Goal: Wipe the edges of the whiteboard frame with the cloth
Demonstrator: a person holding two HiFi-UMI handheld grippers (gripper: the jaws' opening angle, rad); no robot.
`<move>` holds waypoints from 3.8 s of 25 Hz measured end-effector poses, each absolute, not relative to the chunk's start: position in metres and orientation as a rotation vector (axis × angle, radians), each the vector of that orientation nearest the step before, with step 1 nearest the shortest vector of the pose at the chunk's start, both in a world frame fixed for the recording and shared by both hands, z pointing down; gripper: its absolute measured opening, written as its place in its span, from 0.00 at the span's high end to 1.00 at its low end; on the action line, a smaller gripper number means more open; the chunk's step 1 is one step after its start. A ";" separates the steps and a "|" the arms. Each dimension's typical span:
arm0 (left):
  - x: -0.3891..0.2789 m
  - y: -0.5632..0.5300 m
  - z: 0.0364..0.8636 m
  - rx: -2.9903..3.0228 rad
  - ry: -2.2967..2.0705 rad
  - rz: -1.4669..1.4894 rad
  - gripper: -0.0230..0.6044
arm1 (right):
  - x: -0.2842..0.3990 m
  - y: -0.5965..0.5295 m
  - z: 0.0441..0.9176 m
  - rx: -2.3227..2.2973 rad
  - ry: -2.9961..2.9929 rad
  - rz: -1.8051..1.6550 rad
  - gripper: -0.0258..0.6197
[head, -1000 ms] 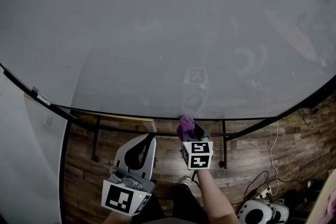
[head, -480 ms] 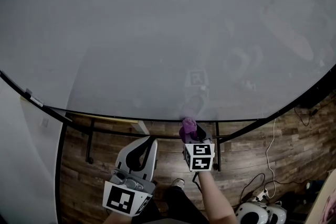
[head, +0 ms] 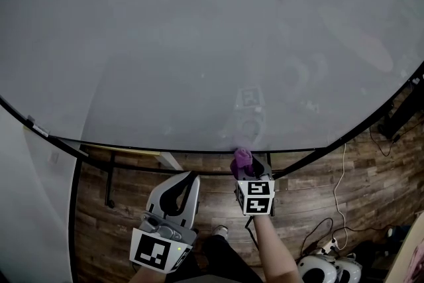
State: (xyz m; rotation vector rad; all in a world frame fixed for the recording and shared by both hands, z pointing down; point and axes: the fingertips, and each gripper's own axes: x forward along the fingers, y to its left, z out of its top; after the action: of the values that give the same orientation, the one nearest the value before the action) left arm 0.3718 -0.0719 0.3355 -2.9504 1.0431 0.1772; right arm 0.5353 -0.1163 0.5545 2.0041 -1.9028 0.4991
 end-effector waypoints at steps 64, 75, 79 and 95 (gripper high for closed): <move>0.484 -0.063 0.345 -3.025 0.821 0.103 0.94 | 0.823 -0.007 0.559 2.535 -1.290 0.630 0.79; 0.457 -0.066 0.349 -3.024 0.864 0.082 0.94 | 0.813 -0.004 0.557 2.543 -1.307 0.628 0.79; 0.434 -0.068 0.346 -3.010 0.890 0.093 0.94 | 0.782 -0.006 0.549 2.537 -1.372 0.583 0.79; 0.322 -0.024 0.323 -2.963 0.982 0.162 0.94 | 0.630 0.018 0.486 2.459 -1.601 0.441 0.79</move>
State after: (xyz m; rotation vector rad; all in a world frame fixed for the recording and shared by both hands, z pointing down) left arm 0.3216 -0.0240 0.3226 -2.9628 0.9815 0.1620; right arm 0.6303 0.0176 0.4861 2.4588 -1.6015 0.4413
